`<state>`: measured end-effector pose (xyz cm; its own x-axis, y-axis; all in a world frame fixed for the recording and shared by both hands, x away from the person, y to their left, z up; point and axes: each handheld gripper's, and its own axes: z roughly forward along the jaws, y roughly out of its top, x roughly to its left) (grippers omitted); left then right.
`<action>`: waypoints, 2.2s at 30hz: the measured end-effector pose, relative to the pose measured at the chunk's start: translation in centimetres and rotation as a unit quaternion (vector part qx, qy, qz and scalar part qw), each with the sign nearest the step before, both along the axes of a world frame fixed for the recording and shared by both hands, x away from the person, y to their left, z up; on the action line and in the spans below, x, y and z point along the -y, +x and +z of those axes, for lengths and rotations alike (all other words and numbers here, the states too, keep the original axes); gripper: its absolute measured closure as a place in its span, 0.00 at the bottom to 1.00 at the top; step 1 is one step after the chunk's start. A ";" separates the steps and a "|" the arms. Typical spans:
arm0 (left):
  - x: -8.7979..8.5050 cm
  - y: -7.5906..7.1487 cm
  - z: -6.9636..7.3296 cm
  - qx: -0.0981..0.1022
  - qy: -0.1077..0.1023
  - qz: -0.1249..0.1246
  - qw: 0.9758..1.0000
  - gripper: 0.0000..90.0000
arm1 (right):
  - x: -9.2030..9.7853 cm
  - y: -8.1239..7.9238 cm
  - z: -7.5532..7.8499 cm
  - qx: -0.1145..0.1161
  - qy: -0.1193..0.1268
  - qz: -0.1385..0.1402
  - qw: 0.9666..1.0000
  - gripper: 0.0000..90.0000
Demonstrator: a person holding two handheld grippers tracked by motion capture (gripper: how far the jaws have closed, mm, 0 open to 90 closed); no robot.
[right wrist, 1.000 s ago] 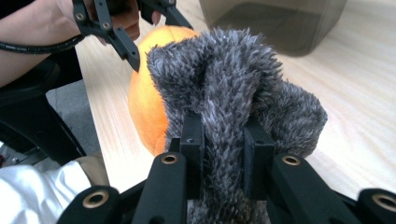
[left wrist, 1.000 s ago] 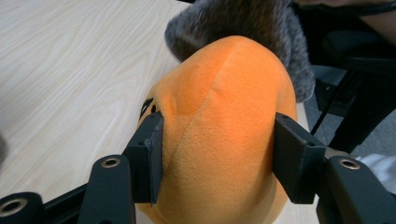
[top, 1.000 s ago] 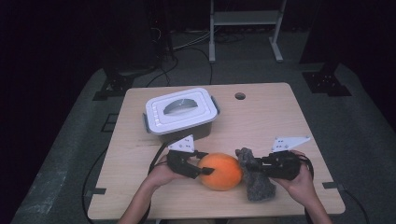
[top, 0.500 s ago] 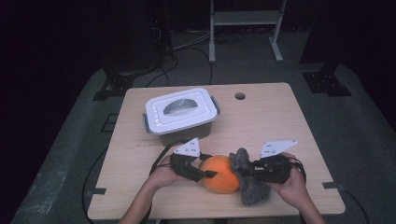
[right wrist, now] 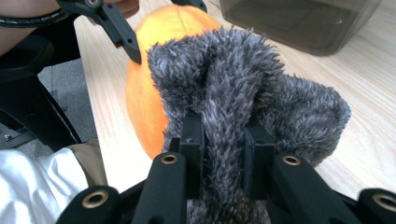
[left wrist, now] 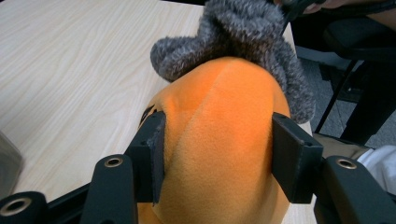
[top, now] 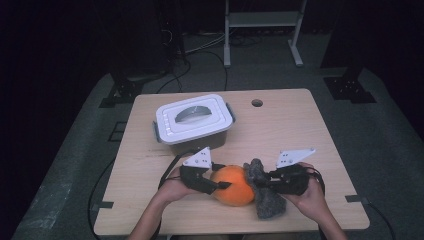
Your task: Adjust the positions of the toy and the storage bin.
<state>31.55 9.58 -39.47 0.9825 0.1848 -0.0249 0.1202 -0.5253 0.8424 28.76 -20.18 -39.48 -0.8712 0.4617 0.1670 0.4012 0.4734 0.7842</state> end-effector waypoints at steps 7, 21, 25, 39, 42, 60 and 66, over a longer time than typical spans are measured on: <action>-0.1 0.3 -0.1 -0.011 -0.015 -0.004 1.000 0.27 | 0.2 0.3 -1.4 -0.025 -0.010 0.013 1.000 0.82; -0.8 1.3 -1.4 -0.054 -0.037 -0.011 0.998 0.45 | 2.5 1.0 -1.7 -0.047 -0.025 -0.016 0.998 0.83; -0.1 0.7 -1.0 -0.036 -0.026 -0.010 0.999 0.46 | 2.1 0.3 0.1 -0.017 0.001 -0.011 1.000 0.83; -0.3 0.5 0.0 -0.020 -0.028 0.013 0.999 0.49 | 1.0 0.5 -1.3 -0.027 -0.016 -0.002 1.000 0.83; -0.4 0.5 0.1 -0.021 -0.030 0.017 0.999 0.49 | 1.1 0.6 -1.0 -0.024 -0.015 -0.007 1.000 0.83; 1.0 0.5 -0.8 -0.041 -0.025 0.012 0.999 0.22 | 0.8 0.3 -0.5 -0.015 0.010 0.003 1.000 0.83; 1.1 0.0 -0.5 -0.036 -0.020 -0.014 0.999 0.30 | 1.4 0.6 -0.7 -0.017 0.007 -0.010 1.000 0.83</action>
<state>31.60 8.52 -39.97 0.9826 0.1552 -0.1020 0.1668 -0.4959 0.8522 29.32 -21.60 -40.18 -0.8555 0.4766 0.2025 0.4369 0.4543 0.7764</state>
